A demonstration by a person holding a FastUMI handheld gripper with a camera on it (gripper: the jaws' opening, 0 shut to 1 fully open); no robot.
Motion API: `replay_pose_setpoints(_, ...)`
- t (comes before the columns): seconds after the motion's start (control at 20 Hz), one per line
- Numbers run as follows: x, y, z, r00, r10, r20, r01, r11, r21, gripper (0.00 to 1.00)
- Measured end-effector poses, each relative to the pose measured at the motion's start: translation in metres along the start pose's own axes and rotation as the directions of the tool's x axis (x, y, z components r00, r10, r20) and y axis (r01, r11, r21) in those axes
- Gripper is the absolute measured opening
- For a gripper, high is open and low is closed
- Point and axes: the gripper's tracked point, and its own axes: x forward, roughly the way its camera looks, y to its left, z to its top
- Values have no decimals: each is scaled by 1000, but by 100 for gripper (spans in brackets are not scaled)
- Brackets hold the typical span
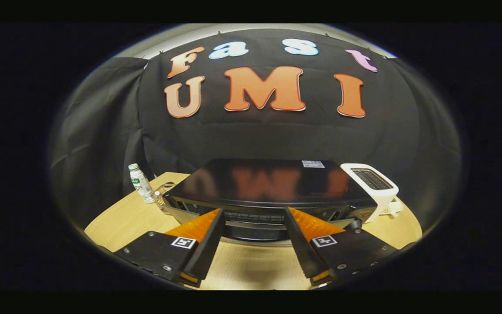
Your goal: Open the toaster oven, put the food inside, and close the toaster oven door.
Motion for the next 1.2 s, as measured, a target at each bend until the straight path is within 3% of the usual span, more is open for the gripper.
replay_pose_setpoints(0.25, -18, 6, -16, 999, 30, -39, -31, 999, -9, 81)
replay_pose_setpoints(0.45, -33, 20, -37, 988, 112, -103, -113, 993, -12, 81)
replay_pose_setpoints(0.6, -45, 40, -69, 956, 216, -200, -214, 976, 28, 81)
replay_pose_setpoints(0.9, -53, 55, -106, 901, 320, -292, -292, 947, 135, 81)
replay_pose_setpoints(1.05, -52, 58, -118, 887, 332, -320, -315, 943, 106, 81)
replay_pose_setpoints(1.2, -47, 56, -140, 873, 308, -377, -289, 951, 108, 81)
